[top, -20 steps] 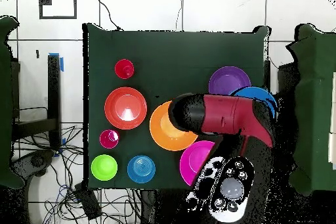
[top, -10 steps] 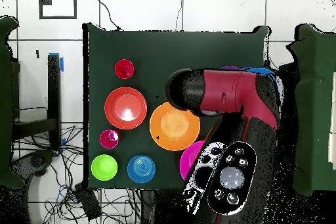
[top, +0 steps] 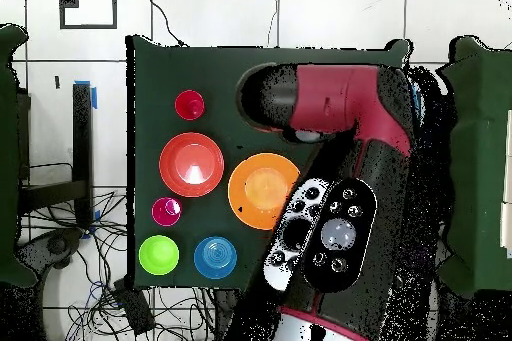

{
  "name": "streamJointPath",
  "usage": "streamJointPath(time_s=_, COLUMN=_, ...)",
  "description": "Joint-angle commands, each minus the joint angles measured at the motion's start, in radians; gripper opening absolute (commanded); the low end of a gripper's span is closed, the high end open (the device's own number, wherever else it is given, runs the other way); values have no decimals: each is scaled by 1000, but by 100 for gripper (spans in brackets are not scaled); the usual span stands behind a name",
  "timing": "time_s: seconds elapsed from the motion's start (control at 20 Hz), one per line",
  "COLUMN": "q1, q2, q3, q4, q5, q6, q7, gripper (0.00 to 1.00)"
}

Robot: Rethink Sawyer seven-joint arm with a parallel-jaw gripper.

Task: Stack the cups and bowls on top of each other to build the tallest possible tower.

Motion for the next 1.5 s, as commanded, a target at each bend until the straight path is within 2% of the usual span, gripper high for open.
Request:
streamJointPath(time_s=0.05, q1=47, q2=112, q3=132, q4=-114, q5=37, q6=100, q7=97, gripper=0)
streamJointPath(time_s=0.7, q1=110, q2=185, q3=84, q4=-151, q5=121, q6=81, q7=203, gripper=0)
streamJointPath(time_s=0.95, q1=124, q2=208, q3=63, q4=-172, q5=148, q6=80, q7=221, gripper=0)
streamJointPath(time_s=1.15, q1=128, q2=255, q3=65, q4=-207, q5=165, q6=57, q7=230, gripper=0)
streamJointPath(time_s=1.5, q1=145, q2=272, q3=51, q4=-207, q5=175, q6=35, q7=244, gripper=0)
